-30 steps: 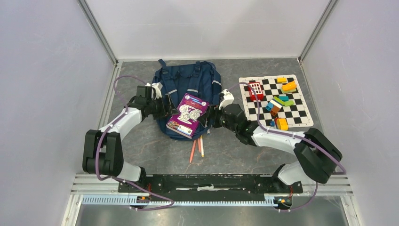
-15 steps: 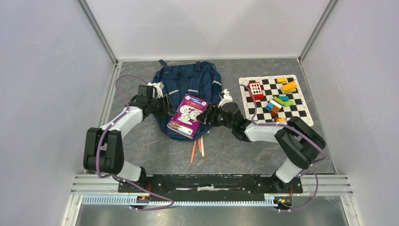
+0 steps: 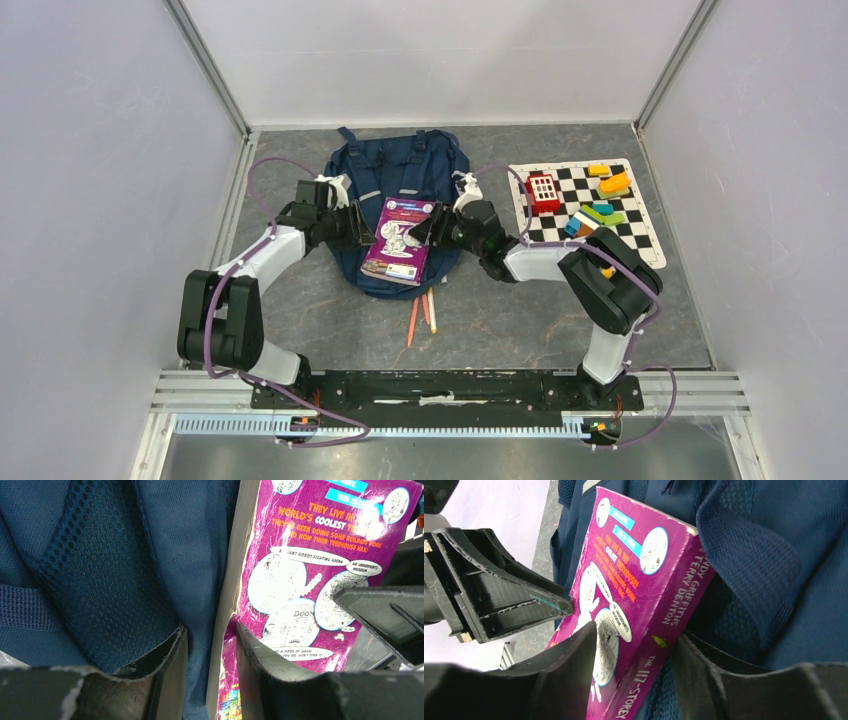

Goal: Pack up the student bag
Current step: Pick up the book from the center of the board, then place the book in the student bag.

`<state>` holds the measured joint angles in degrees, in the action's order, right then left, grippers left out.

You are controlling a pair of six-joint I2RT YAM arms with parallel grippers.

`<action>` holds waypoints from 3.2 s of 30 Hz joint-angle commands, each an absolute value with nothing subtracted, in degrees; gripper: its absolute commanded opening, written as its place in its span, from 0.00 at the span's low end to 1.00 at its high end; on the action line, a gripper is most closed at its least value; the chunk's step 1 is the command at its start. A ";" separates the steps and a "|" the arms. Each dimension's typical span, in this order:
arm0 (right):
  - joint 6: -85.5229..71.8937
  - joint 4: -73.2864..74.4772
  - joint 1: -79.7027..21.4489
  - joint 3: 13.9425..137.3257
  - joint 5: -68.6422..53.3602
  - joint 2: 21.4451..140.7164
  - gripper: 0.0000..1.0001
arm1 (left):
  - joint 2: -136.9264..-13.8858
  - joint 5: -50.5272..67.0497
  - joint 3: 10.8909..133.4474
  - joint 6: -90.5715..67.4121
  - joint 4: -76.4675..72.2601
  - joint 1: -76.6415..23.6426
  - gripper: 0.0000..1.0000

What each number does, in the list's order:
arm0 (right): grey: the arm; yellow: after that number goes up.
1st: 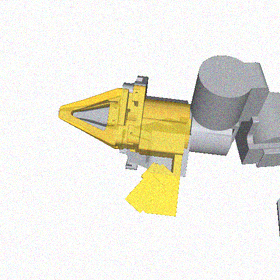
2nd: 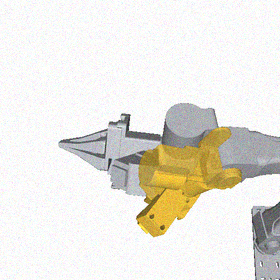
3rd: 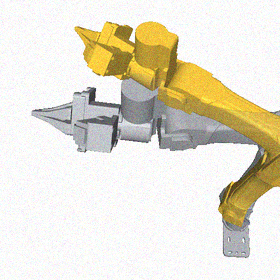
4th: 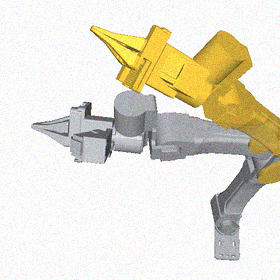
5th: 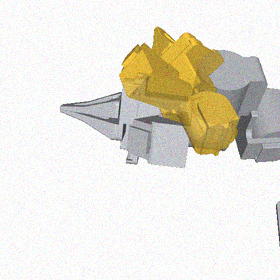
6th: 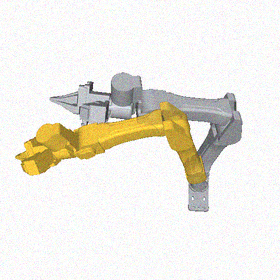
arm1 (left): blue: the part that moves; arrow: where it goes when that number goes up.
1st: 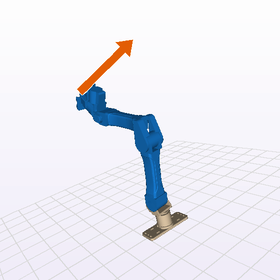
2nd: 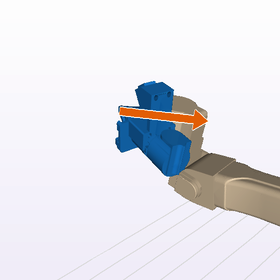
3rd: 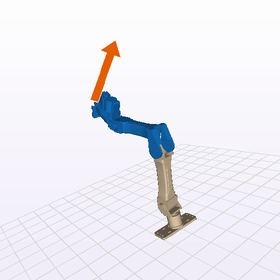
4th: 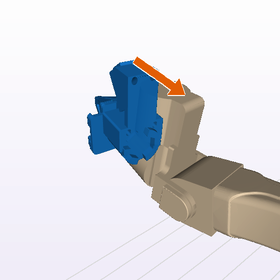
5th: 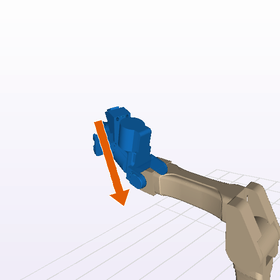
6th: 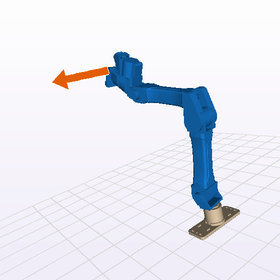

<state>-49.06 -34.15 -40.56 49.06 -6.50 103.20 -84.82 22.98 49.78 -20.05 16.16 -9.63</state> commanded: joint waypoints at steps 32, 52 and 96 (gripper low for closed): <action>-15.32 13.78 -28.76 49.90 16.35 46.96 0.00 | -72.98 -10.53 44.96 9.27 10.57 -54.59 0.98; -17.52 22.49 -28.79 46.74 13.24 35.49 0.00 | -79.40 -32.79 49.29 11.78 9.47 -55.11 0.23; -66.37 -42.61 -38.08 44.57 -10.36 80.96 0.00 | -63.36 -16.37 55.81 13.59 2.38 -48.43 0.02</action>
<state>-59.48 -23.94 -38.76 39.53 -13.54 78.28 -67.09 -20.91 54.70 15.88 13.10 -47.88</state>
